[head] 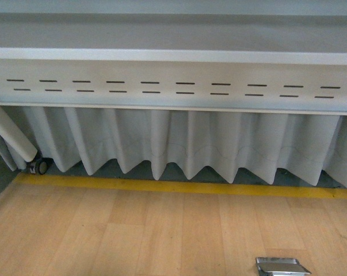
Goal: Wind up and store yellow beetle toy
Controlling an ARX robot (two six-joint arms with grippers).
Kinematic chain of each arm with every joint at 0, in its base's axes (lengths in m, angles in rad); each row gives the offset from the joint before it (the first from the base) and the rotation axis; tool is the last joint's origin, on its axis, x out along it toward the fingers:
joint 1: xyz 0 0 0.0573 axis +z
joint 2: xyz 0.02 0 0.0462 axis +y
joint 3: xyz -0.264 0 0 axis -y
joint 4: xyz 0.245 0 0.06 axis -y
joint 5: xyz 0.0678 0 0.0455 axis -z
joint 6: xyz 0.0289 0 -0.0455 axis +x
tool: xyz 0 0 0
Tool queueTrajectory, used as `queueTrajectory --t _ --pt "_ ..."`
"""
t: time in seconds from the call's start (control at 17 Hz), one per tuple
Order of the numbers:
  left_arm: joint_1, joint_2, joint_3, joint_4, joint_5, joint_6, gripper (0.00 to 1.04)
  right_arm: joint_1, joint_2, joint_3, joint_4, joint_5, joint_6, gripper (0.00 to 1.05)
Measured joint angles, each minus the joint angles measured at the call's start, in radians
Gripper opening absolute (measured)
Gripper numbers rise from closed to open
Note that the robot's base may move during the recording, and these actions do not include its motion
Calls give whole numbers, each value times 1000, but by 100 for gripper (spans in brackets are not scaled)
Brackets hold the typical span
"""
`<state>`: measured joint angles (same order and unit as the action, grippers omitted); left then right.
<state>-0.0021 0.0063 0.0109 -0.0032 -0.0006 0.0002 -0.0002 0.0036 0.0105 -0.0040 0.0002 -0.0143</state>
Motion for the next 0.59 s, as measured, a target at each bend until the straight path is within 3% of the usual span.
queueTrajectory --t 0.59 --pt "0 0 0 0 0 0 98 0 0 0 0 0 0 98"
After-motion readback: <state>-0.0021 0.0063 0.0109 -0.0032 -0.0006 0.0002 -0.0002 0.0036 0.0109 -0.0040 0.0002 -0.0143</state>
